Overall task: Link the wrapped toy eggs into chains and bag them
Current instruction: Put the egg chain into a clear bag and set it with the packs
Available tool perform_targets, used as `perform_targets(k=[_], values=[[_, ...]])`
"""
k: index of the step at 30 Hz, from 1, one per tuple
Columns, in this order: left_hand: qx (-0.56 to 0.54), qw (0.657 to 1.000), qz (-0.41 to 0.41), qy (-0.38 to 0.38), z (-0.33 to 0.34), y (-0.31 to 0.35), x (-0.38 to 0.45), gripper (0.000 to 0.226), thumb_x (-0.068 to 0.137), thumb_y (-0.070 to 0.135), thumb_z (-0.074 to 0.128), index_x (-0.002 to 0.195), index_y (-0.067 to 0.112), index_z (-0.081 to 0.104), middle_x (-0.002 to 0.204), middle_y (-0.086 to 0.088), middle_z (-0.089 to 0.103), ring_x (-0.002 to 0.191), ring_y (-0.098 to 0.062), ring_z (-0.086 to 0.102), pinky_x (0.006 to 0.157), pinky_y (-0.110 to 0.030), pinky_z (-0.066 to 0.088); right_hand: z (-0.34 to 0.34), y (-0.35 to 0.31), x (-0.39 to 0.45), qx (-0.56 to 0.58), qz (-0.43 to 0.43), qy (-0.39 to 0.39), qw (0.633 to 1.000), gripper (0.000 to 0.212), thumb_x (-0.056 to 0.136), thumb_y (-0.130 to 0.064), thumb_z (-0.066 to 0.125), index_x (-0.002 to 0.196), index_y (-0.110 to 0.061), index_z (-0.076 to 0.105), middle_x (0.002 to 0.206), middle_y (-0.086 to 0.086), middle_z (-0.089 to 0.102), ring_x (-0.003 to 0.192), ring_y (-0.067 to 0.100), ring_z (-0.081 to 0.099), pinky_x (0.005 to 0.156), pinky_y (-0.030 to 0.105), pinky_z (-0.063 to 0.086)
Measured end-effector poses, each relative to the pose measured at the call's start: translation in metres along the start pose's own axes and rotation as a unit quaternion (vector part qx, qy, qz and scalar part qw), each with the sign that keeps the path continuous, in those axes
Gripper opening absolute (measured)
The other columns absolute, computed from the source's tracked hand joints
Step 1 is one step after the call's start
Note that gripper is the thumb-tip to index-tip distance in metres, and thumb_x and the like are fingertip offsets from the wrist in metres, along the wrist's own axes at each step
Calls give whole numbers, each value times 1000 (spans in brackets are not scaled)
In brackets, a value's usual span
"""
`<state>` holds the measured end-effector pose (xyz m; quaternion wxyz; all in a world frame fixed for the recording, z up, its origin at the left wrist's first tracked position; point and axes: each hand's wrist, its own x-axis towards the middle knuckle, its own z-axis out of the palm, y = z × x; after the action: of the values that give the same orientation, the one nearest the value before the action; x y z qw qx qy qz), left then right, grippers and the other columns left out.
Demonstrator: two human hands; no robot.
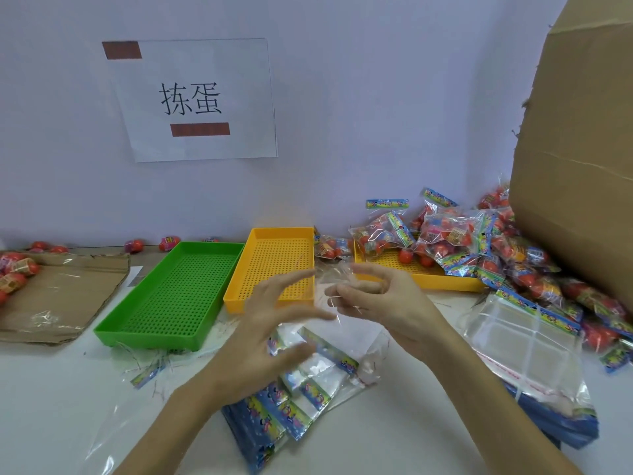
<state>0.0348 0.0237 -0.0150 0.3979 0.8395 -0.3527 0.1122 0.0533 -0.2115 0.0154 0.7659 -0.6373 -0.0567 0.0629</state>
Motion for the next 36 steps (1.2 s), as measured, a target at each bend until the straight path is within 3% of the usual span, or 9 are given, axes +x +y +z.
perform_targets(k=[4, 7, 10, 15, 23, 26, 29, 33, 36], values=[[-129, 976, -117, 131, 2, 9, 8, 57, 85, 63, 76, 134, 42, 58, 138, 20, 62, 132, -6, 57, 104, -33, 51, 13, 5, -4, -28, -25, -23, 999, 24, 87, -7, 78, 109, 2, 73, 99, 19, 78, 93, 31, 77, 77, 29, 62], [-215, 958, -162, 99, -1, 3, 9, 63, 75, 29, 90, 131, 27, 61, 102, -4, 78, 95, -18, 76, 88, -30, 59, 19, 4, -6, -38, -30, -36, 998, 21, 88, -12, 79, 106, -2, 76, 98, 18, 78, 91, 33, 77, 75, 29, 62], [-254, 944, -189, 96, -7, 0, 7, 43, 72, 25, 92, 112, 23, 75, 79, -13, 76, 76, -26, 77, 77, -22, 58, 21, 1, -8, -83, -44, -24, 995, 16, 89, -17, 78, 100, -5, 78, 91, 16, 79, 81, 32, 77, 67, 26, 61], [-245, 949, -180, 86, -14, -2, 7, 11, 81, 27, 81, 92, 25, 81, 83, -10, 80, 79, -24, 78, 74, -20, 58, 18, 1, -6, -150, -71, 1, 986, 11, 95, -15, 71, 98, -7, 78, 83, 10, 79, 69, 24, 74, 62, 24, 60], [-81, 983, -124, 112, -14, -7, 6, 17, 100, 18, 64, 106, 21, 80, 83, 1, 78, 72, -11, 75, 71, -19, 55, 17, 4, -2, -153, -42, 35, 987, 42, 84, -13, 83, 117, -29, 62, 94, -3, 78, 86, 13, 75, 72, 22, 60], [18, 990, -65, 122, -13, -7, 5, 25, 99, 26, 60, 114, 21, 79, 86, 15, 76, 73, -7, 72, 72, -21, 55, 17, 7, -2, -323, -202, 81, 921, 30, 84, -19, 84, 102, -26, 61, 94, -12, 67, 88, 6, 67, 71, 16, 55], [88, 991, -2, 99, -13, -7, 5, 25, 105, 14, 58, 123, 16, 75, 89, 23, 67, 68, -8, 64, 70, -15, 48, 13, 3, -3, -439, -299, 14, 847, 13, 93, -10, 74, 97, -22, 73, 99, -11, 65, 89, 8, 62, 74, 14, 49], [160, 985, 39, 50, -16, -7, 4, 36, 103, 2, 57, 136, 12, 67, 87, 27, 46, 66, -10, 50, 66, -22, 43, 7, -3, -7, -426, -225, -69, 874, 35, 100, 0, 56, 102, -25, 81, 103, -10, 65, 95, 9, 63, 79, 22, 51], [188, 980, 56, 38, -16, -4, 3, 36, 102, 2, 56, 136, 10, 67, 90, 24, 42, 71, -10, 46, 66, -23, 40, 4, -9, -8, -307, -134, -98, 937, 34, 100, -16, 47, 101, -16, 82, 96, -1, 71, 85, 15, 65, 70, 27, 49]])
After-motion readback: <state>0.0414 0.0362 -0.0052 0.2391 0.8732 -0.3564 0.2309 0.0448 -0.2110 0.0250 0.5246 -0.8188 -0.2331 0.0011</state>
